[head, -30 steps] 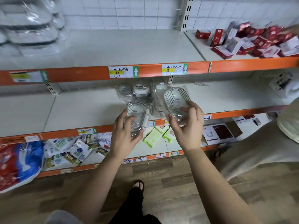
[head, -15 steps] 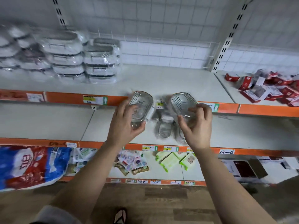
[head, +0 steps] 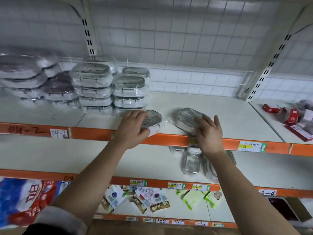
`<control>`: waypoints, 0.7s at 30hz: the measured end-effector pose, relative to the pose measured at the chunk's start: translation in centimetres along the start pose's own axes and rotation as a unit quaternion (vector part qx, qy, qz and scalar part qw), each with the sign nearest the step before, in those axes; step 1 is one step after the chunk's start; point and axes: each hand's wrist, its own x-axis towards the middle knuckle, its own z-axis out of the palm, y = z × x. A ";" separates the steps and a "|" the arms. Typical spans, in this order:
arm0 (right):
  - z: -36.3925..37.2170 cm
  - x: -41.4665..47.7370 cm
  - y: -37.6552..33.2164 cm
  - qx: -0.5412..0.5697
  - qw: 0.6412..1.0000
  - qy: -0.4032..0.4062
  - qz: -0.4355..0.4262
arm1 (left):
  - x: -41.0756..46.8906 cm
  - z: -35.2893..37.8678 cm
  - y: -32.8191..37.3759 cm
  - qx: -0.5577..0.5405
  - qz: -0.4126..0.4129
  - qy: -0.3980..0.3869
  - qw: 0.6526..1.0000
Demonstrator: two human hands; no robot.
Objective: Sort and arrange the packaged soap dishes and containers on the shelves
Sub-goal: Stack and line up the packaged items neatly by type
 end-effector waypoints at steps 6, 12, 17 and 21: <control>1.2 1.6 -1.0 0.068 0.997 0.037 0.012 | 0.8 0.8 -1.2 0.019 -0.037 0.004 0.999; 1.8 2.8 -1.2 0.087 0.993 0.059 0.048 | 0.9 1.8 -1.0 0.020 -0.089 0.043 0.995; 2.1 4.5 -1.8 0.090 0.995 0.035 0.031 | 0.9 0.3 -0.3 -0.088 -0.033 0.105 0.990; 2.8 5.7 -2.8 0.073 0.997 0.028 0.013 | 2.8 -2.6 0.3 -0.060 0.035 0.186 0.980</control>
